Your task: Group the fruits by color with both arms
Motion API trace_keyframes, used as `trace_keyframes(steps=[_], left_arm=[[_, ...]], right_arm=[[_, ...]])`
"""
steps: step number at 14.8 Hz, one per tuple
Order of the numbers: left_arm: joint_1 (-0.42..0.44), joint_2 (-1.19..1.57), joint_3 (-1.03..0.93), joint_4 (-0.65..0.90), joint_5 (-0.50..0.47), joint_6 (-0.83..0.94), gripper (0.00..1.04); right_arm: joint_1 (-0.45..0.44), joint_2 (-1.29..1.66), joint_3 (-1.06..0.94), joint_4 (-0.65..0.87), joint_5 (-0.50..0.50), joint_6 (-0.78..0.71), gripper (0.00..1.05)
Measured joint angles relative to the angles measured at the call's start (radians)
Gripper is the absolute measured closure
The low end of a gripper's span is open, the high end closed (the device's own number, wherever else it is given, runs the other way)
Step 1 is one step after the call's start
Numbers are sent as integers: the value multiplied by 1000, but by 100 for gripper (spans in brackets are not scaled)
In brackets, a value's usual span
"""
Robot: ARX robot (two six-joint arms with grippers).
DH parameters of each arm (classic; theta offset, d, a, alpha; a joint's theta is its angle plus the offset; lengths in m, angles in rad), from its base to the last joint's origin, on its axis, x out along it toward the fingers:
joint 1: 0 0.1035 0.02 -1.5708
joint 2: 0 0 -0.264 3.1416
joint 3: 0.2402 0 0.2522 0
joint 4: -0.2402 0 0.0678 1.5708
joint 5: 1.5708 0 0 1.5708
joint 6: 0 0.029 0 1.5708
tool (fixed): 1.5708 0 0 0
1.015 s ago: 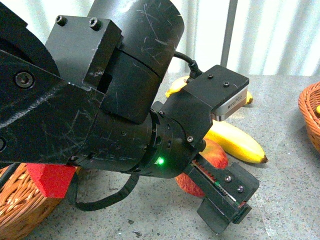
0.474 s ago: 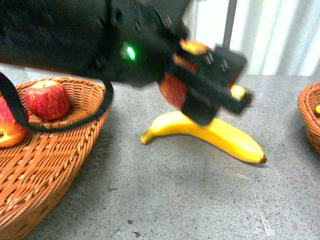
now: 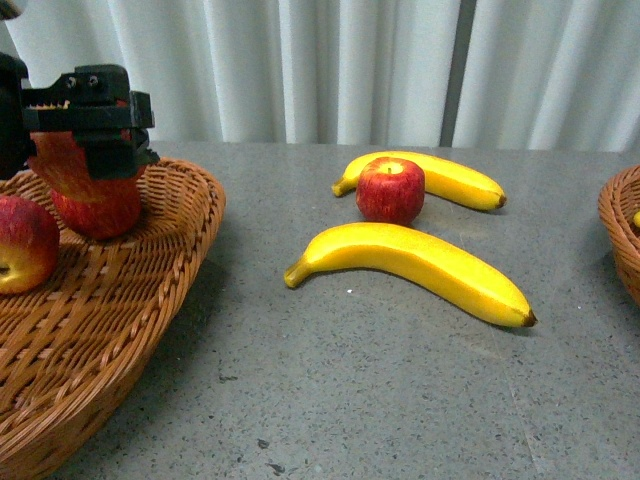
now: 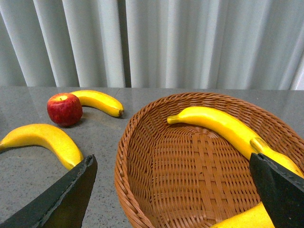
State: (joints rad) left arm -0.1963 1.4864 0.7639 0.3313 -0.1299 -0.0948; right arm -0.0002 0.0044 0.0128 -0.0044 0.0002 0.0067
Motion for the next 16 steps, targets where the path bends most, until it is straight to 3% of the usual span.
trace_keyframes(steps=[6,9,10,11,12,13,14,16], left_arm=[[16,18,-3,8,33,-46,33],[14,26,6,3,50,-49,9],[1,26,23,3,43,-43,6],[-96,14,101,11,29,23,7],[-205,89,242,-8,106,164,7],[-198,313,391,-64,166,273,7],[-198,399,460,-82,237,322,7],[-216,433,525,-82,274,340,7]], right_arm=[[0,0,0,0,0,0,6],[0,0,0,0,0,0,6],[0,0,0,0,0,0,6],[0,0,0,0,0,0,6],[0,0,0,0,0,0,6],[0,0,0,0,0,0,6],[0,0,0,0,0,0,6],[0,0,0,0,0,0,6]])
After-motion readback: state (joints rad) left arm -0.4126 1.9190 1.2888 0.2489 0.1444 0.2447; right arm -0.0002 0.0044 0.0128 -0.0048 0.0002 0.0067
